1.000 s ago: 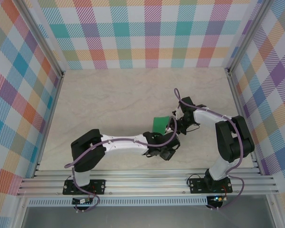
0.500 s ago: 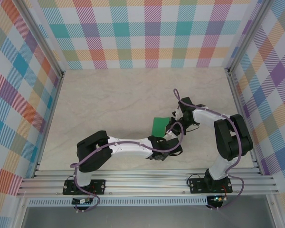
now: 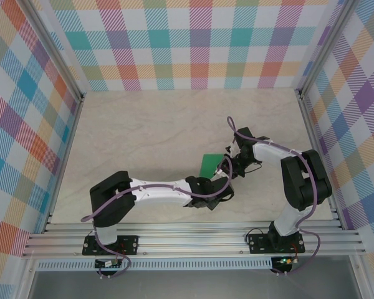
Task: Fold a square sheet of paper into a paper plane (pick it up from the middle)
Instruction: Third fold the triangle at the center of the table.
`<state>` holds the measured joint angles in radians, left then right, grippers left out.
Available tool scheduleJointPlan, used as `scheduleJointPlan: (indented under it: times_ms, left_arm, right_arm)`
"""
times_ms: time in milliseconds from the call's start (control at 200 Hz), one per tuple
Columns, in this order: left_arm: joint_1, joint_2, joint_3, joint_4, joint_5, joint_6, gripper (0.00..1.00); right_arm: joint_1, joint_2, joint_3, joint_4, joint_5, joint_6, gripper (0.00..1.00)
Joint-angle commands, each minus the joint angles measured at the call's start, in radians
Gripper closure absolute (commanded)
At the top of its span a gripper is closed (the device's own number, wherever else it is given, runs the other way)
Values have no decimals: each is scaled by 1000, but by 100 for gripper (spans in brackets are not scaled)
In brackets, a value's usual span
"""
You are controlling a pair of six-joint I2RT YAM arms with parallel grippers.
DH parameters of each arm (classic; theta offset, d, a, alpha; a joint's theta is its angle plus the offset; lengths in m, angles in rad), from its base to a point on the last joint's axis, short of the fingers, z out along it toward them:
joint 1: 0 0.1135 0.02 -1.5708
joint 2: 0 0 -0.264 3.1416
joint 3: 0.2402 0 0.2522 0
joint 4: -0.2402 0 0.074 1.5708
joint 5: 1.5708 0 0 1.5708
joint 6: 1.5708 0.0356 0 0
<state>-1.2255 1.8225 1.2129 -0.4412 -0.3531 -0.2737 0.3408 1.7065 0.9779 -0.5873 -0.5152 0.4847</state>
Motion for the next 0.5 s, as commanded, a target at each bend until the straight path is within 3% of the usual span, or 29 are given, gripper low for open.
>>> scheduleJointPlan:
  times_ms: [0, 265, 495]
  left_arm:
    - [62, -65, -51, 86, 179, -8, 100]
    - [153, -103, -131, 191, 350, -35, 100]
    - [179, -100, -136, 203, 414, -33, 100]
  right_arm:
    - [-9, -49, 36, -33, 40, -14, 76]
    - [-33, -110, 70, -49, 110, 10, 63]
    - [-15, 42, 177, -35, -10, -32, 82]
